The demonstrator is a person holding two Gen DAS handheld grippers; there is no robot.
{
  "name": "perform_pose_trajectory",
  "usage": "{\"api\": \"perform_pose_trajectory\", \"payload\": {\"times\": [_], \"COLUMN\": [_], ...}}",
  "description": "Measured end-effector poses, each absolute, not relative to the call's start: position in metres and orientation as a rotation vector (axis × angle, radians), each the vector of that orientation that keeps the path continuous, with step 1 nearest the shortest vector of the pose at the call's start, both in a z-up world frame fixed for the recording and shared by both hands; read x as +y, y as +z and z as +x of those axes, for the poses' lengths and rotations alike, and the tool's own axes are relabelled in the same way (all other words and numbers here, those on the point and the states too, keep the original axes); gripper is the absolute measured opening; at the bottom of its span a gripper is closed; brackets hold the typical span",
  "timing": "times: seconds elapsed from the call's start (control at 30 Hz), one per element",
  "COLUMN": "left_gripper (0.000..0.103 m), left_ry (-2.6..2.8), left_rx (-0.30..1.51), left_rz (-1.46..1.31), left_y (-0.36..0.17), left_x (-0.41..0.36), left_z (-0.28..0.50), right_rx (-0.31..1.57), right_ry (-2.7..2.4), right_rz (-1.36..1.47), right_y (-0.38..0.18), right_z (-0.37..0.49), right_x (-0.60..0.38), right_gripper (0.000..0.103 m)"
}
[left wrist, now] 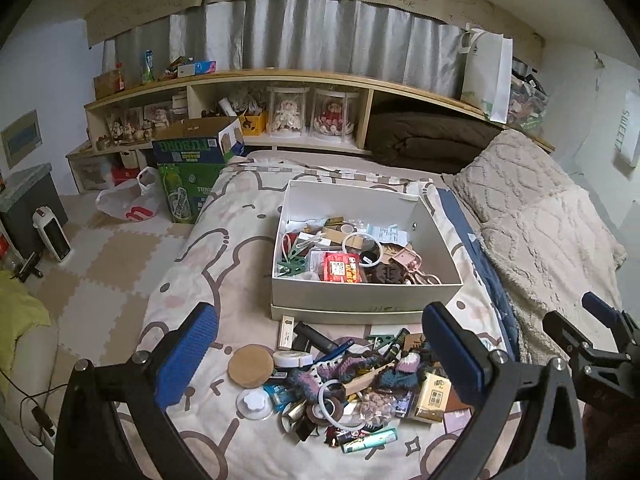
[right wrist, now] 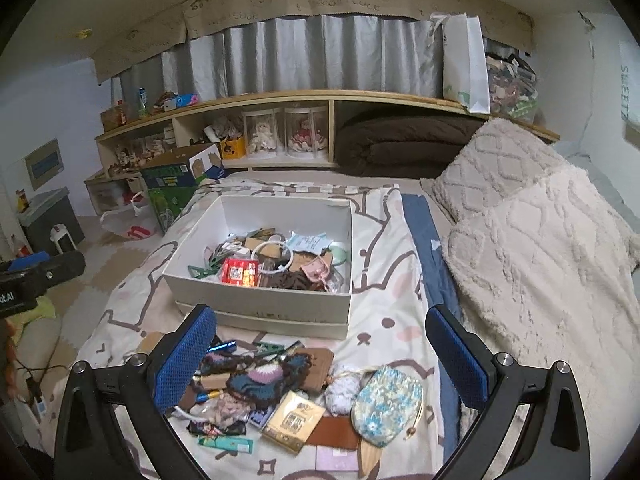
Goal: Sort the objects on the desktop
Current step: 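Withdraw both tools from the white box back toward the item pile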
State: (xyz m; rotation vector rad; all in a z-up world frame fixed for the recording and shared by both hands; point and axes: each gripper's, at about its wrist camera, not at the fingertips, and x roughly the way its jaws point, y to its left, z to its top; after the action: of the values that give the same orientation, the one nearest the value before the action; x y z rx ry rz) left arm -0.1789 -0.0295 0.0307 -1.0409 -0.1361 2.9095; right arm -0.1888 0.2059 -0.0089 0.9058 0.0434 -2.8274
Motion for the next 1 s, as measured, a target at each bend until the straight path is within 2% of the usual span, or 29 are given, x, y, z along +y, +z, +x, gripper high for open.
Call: {"api": "perform_pose_trajectory", "payload": {"times": [0.6, 1.0], "left_gripper": [0.103, 0.103], "left_ry": [2.935, 2.935], "left_rx": [-0.019, -0.056], "left_rz": [-1.010, -1.015], "left_y": [-0.025, -0.058], "left_x": [-0.019, -0.018], "left_z": [-0.140, -0.124], "right_rx": [0.060, 0.027], "right_ry": [-2.847, -2.849], "right_rz": [0.963, 1.085], "right_y": [-0.065, -0.117], "right_z": [-0.145, -0.138], "right_x": [0.233, 0.238], "right_gripper": [0.103, 0.103]}}
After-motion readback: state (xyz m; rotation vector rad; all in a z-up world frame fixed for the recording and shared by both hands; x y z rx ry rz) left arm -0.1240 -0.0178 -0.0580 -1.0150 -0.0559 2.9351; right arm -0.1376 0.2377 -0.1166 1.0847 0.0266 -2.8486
